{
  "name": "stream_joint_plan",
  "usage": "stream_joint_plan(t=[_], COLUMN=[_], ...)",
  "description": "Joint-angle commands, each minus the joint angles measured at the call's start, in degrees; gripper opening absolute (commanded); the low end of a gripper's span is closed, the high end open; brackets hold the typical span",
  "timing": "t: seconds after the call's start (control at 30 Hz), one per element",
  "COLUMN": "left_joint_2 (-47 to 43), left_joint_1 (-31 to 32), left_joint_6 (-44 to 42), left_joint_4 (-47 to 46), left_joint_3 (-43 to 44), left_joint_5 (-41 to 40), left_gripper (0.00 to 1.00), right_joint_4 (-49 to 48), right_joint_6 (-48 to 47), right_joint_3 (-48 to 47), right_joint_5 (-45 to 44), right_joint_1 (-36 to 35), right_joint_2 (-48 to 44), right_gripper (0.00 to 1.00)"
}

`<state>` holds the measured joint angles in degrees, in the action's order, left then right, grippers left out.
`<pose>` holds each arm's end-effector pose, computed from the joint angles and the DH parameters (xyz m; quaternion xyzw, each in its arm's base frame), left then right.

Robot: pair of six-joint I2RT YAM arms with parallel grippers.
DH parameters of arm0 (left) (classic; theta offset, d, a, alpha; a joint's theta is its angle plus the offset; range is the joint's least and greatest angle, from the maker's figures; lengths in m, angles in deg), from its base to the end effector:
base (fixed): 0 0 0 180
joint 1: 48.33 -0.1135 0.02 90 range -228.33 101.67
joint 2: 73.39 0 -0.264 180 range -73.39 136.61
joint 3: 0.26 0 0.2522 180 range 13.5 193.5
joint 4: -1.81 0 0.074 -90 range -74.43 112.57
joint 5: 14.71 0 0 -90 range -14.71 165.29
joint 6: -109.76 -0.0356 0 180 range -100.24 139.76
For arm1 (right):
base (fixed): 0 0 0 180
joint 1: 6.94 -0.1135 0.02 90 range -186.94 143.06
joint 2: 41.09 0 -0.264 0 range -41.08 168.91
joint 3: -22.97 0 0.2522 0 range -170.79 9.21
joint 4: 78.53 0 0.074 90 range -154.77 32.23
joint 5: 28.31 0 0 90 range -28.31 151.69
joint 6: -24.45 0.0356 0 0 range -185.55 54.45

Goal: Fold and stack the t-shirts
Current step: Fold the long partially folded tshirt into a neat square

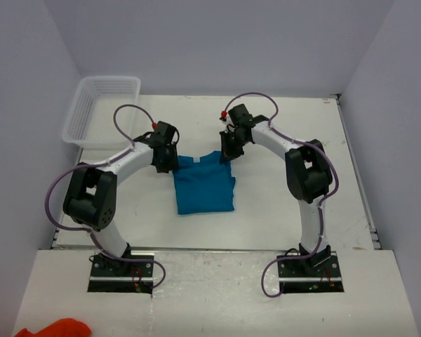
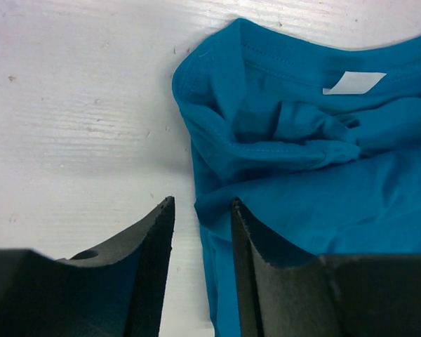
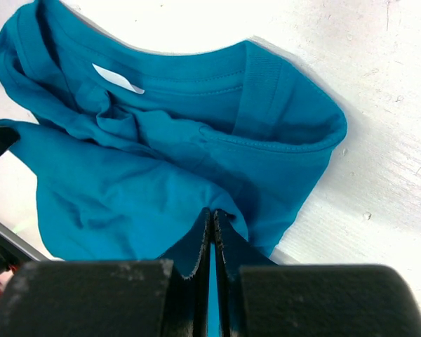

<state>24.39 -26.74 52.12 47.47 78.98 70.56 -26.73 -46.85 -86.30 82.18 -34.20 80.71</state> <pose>0.3195 -0.1233 0.1963 -0.1006 0.9688 -0.0653 0.2170 0.3959 0.2180 0.1864 -0.1110 0.9538 0.2450 0.1336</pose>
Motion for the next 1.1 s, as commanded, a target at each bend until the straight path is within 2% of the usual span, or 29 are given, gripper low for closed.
stream_joint_plan(t=[0.0, 0.07, 0.13, 0.17, 0.2, 0.33, 0.83, 1.07], left_joint_2=[1.0, 1.4, 2.3, 2.7, 2.8, 2.1, -14.3, -12.0], left_joint_1=[-0.8, -1.0, -1.2, -1.3, -1.4, -1.5, -1.5, -1.5], left_joint_6=[0.3, 0.3, 0.3, 0.5, 0.5, 0.9, 1.9, 1.3], left_joint_4=[-3.5, -3.9, -4.6, -5.0, -5.2, -5.8, -0.8, -0.9], left_joint_3=[0.9, 0.8, 0.7, 0.8, 0.9, 0.5, 0.1, 3.3], left_joint_5=[2.1, 2.5, 3.4, 3.8, 3.9, 4.4, 3.7, 2.4], left_gripper=[0.38, 0.36, 0.22, 0.05, 0.0, 0.0, 0.0, 0.0], right_joint_4=[-0.4, -0.4, -0.4, -0.3, -0.3, -0.3, -1.8, 0.3], right_joint_6=[-0.4, -0.5, -0.5, -0.6, -0.6, -0.6, 0.6, -0.2], right_joint_3=[-2.3, -2.3, -2.2, -2.2, -2.2, -1.4, 5.9, 0.4], right_joint_5=[-0.3, -0.5, -0.6, -0.7, -0.7, -1.1, -4.2, -5.0], right_joint_1=[-0.1, -0.1, -0.1, 0.0, 0.0, 0.0, -0.1, -0.1], right_joint_2=[-0.6, -0.5, -0.5, -0.5, -0.5, -1.2, -10.9, -10.0], right_gripper=[0.0, 0.0, 0.0, 0.0, 0.0, 0.0, 0.0, 0.0])
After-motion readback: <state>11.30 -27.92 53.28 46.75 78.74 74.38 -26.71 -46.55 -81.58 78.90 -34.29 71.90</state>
